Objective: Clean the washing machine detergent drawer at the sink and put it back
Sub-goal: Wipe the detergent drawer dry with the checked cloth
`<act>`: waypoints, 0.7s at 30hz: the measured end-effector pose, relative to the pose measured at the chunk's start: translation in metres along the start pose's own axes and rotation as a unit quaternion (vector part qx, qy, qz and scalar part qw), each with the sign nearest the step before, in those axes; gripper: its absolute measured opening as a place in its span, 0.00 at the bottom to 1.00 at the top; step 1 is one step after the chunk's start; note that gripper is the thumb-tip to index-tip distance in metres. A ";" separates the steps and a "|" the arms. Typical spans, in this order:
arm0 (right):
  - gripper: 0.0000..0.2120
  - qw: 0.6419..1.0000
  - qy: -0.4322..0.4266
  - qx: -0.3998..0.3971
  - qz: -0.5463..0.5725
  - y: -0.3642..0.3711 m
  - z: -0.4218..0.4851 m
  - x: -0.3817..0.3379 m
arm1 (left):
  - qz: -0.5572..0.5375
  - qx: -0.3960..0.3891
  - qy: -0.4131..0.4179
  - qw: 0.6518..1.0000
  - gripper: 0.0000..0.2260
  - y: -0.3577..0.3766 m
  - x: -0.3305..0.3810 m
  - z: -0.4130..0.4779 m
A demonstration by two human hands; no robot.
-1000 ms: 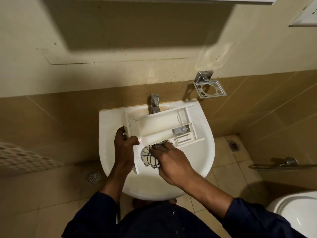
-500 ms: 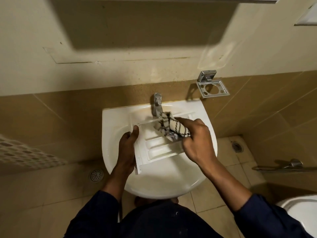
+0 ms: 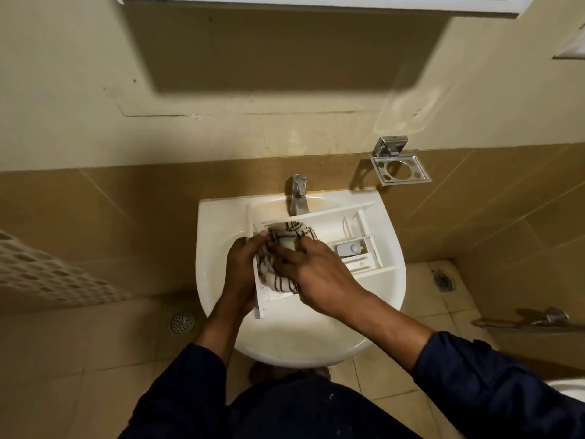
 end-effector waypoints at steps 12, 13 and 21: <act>0.17 0.993 0.069 0.051 -0.078 0.009 -0.012 0.008 | 0.017 -0.024 -0.028 0.999 0.21 0.011 -0.015 -0.001; 0.18 0.991 0.096 0.056 -0.073 0.005 -0.007 0.013 | 0.034 -0.024 -0.021 0.999 0.18 0.013 -0.017 -0.001; 0.23 0.965 0.247 0.081 -0.014 -0.006 -0.001 0.064 | 0.077 0.000 0.007 0.997 0.11 0.007 -0.014 -0.008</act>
Point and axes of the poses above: each hand's wrist, its own z-axis towards the middle knuckle, its own y-axis out of the palm, x = y × z, the point moved 4 cm from there along z, towards the middle knuckle, and after that the axes turned 12 degrees about -x, right-handed, at the moved point
